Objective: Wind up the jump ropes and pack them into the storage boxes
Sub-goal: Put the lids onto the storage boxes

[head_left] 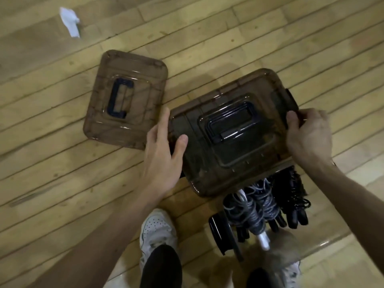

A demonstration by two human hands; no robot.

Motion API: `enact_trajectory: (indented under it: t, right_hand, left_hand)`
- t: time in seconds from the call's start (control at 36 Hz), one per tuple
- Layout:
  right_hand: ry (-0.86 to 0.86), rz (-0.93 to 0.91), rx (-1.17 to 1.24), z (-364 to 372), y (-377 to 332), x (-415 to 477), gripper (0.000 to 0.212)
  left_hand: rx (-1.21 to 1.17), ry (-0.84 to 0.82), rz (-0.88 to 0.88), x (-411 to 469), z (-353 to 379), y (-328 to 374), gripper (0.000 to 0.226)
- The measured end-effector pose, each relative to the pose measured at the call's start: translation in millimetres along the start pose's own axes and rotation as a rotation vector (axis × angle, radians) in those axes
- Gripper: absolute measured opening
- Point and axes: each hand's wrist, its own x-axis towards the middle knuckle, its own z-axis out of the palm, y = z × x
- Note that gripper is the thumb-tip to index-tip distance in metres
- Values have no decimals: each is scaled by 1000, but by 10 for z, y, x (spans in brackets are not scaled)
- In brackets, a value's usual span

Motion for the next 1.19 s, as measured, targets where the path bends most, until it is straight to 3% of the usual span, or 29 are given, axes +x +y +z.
enact_trajectory:
  t: [0.08,0.17,0.19,0.25,0.33,0.42,0.47,0.61,0.69,0.78,0.86,0.92,1.0,1.11,1.19]
  right_hand:
    - [-80,16,62,-49,76,5,45]
    - [-157,1,116,-100,130,72,46]
    - [-183,-3,123,-118,122,102,48]
    - [-202,-21,91,-164,107,171,58]
    - [-303,18,116,-280,113,303,79]
    - [-479,55,187,-360,99,390,59]
    - [-414,29,215,-362,76,369,45]
    - [-82,-27,224,-192,9,288,39]
    - [6,4,240,-127,-87,255,36]
    - [-5,-13,193,-139,-130,232,38]
    - [6,-170,12,-132,-231,125,42]
    - [37,-392,-35,-32,-436,-49,45]
    - [-28,-738,-42,286,-885,-417,40]
    - [-349,-1017,-127,719,-1516,-888,42]
    - [-520,-1047,-233,1044,-1730,-1028,45]
  left_hand:
    - [-134,30,-73,17,6,-82,79]
    - [-266,11,-329,8,3,-107,109]
    - [-280,-20,-401,3,-4,-81,107]
    - [-311,-97,-467,-3,-24,-41,79]
    - [-284,-157,-438,26,-79,-2,58]
    - [-197,-111,-361,82,-137,-7,41]
    - [-85,-81,-289,122,-159,7,35]
    - [152,-7,-228,259,-141,96,38]
    - [247,62,-225,392,-124,120,41]
    - [250,19,-202,390,-155,156,43]
    - [-12,24,-294,362,-304,28,47]
    - [-172,182,-459,473,-463,-316,49]
    - [-228,408,-639,677,-682,-834,72]
    - [-109,417,-793,1027,-928,-1328,108]
    - [162,350,-819,1166,-1000,-1505,99]
